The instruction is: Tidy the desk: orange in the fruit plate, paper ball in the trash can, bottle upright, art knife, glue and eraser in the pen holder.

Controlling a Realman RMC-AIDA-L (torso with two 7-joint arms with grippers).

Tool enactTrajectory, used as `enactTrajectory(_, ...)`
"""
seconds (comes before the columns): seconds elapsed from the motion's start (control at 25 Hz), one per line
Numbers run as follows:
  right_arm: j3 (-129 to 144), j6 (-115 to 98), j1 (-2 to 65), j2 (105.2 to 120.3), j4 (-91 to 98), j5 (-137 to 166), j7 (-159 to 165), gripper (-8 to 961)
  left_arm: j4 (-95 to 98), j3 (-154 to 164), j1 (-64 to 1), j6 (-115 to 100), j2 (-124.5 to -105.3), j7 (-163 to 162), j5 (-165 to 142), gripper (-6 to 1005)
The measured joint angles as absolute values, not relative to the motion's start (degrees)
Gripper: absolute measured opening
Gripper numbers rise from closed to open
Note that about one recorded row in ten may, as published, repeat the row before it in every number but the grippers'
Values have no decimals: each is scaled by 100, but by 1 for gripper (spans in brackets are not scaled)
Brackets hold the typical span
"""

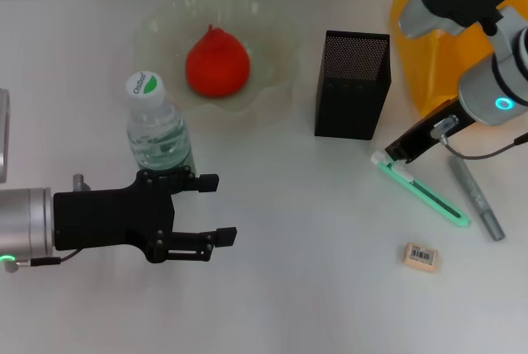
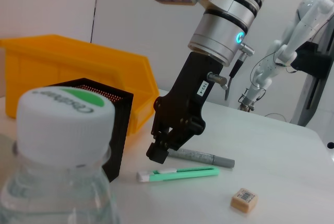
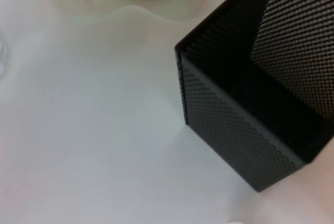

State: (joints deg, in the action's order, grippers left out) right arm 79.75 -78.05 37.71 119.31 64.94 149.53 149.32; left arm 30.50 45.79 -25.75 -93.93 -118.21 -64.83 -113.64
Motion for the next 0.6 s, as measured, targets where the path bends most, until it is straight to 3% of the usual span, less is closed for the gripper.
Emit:
enactTrajectory(0.16,7972,-7924,3656,11915,6687,14872,14804,28,3050,4583,-2576,-9397,-11821,-6484,-11362,843)
enactTrajectory(0.44,8030,-7970,3759,11923,6639,14947,14812,57,3049,4616,-2623,-9387,-11829,-6481,-11368,843)
enactTrajectory(0.6,8033,-7885,3793,11931,6525,14957,14812,245,3050,4619,-2610,-9387,-11838,-6475,-11367,843)
